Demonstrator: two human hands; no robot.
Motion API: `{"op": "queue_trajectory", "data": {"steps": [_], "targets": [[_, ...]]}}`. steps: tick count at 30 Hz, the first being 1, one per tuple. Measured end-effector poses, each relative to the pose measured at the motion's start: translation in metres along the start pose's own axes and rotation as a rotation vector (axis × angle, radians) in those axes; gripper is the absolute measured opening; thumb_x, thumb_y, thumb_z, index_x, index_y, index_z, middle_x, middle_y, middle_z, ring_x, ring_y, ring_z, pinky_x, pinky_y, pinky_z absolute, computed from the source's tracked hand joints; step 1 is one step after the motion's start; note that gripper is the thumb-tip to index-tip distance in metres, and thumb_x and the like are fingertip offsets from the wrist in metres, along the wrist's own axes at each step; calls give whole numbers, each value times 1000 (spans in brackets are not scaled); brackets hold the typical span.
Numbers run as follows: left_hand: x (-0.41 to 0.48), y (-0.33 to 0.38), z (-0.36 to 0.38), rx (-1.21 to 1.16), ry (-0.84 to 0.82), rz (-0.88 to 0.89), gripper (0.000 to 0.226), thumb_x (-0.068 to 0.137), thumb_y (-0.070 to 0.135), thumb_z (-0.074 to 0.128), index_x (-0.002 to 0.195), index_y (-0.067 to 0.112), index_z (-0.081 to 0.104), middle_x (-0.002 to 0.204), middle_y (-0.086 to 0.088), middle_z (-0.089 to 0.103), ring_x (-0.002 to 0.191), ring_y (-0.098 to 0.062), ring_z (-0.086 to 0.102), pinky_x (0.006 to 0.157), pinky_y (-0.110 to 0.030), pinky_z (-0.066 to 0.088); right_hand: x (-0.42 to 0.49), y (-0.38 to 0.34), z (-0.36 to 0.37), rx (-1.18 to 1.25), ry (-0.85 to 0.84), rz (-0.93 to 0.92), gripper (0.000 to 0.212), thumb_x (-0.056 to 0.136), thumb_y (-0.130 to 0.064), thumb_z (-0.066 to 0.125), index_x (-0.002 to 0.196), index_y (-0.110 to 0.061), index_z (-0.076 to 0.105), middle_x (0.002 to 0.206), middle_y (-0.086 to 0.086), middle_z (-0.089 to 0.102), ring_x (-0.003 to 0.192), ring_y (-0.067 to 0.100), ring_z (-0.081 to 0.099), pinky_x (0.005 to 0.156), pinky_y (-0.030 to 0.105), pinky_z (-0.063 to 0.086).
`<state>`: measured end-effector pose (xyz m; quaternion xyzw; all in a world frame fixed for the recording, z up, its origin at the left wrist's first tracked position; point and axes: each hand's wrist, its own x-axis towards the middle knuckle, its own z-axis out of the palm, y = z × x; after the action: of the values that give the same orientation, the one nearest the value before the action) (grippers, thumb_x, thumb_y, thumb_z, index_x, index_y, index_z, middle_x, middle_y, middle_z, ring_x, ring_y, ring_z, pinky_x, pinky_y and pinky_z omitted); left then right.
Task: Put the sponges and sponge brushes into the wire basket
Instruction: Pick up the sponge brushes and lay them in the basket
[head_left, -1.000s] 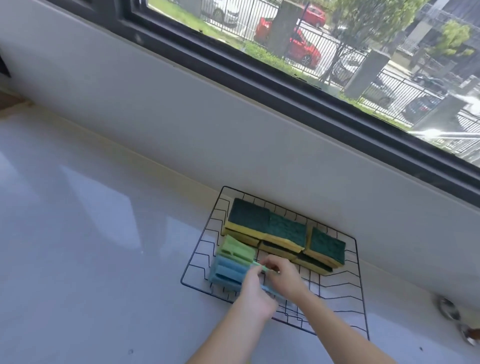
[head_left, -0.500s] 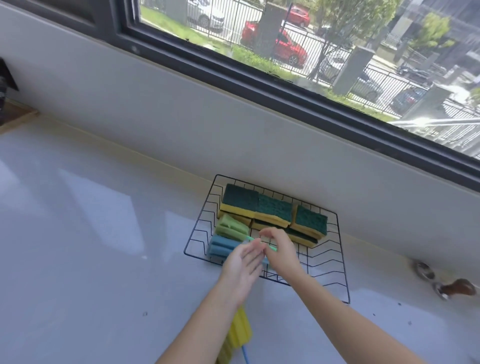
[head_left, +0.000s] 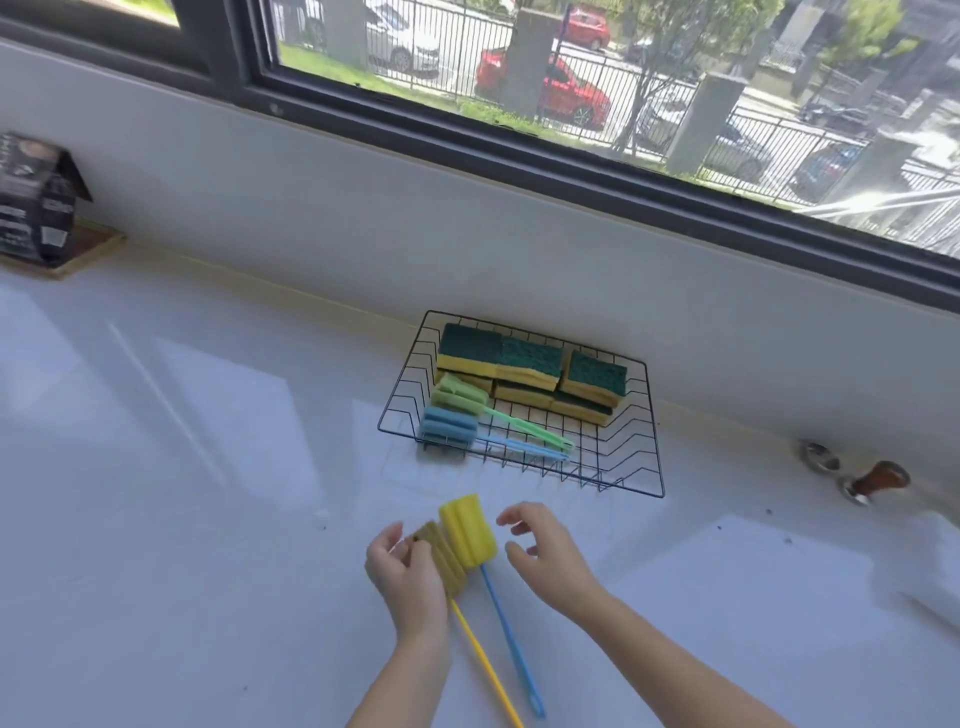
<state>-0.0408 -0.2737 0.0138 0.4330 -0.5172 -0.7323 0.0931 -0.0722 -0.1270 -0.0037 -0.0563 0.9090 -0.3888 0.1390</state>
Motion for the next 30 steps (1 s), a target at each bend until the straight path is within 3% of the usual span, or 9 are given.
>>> {"op": "queue_trajectory", "data": {"steps": [3,5,7,10,13,15,17,21,30], "targets": [[-11,-23,-16,75,138,-73,41,83,-9,49,124,-4,46,109,-15,49,86,-27,54,68,-11,49,-17,13,16,-42,-76,98,27,84,-13,54,110,-21,50,109,-7,55,94,11,57,82,32,48],[-20,-39,-22,144,122,-130,47,83,-6,54,129,-5,42,130,-24,44,113,-35,49,96,-31,42,-24,17,22,-38,-120,147,26,85,-17,54,110,-20,48,102,-8,58,87,14,59,82,35,48],[-28,-51,-21,185,94,-177,50,82,-7,57,129,-9,40,133,-29,43,115,-36,48,97,-40,36,-27,19,23,-22,-163,172,24,85,-17,55,107,-20,47,93,-9,60,79,14,57,82,38,49],[-37,-62,-17,142,6,-319,48,83,-13,52,129,-16,35,115,-30,49,93,-32,51,85,-44,41,-27,19,20,-25,-198,170,18,83,-14,58,93,-23,47,88,-8,62,77,16,58,82,40,50],[-36,-76,-12,96,-118,-400,37,80,-17,52,113,-29,41,104,-46,54,78,-36,52,55,-30,32,-27,17,17,-42,-227,168,24,77,-9,59,79,-28,44,89,-4,62,77,18,62,78,39,51],[-35,-78,-8,82,-177,-380,14,70,-10,59,80,-18,54,62,-31,62,63,-30,49,50,-26,28,-26,17,16,-60,-235,159,30,74,-4,56,73,-31,42,87,-3,61,76,19,63,75,39,51],[-32,-80,-6,100,-229,-384,11,71,-9,61,78,-14,55,41,-9,50,52,-20,39,43,-23,33,-23,19,14,-64,-229,150,33,71,0,53,69,-31,42,85,-2,59,73,20,60,73,38,51],[-19,-86,-5,150,-245,-447,27,88,-11,47,114,-10,56,84,-19,56,48,-19,51,31,-15,35,-17,19,11,-44,-245,136,37,71,3,49,68,-33,43,80,-5,57,72,16,54,71,32,49],[-19,-27,54,64,-390,-294,20,91,2,46,85,13,60,85,-5,65,80,-17,58,60,-28,44,26,-11,-44,63,6,-16,44,75,9,47,68,-34,50,74,-9,62,68,8,63,66,23,52]]}}
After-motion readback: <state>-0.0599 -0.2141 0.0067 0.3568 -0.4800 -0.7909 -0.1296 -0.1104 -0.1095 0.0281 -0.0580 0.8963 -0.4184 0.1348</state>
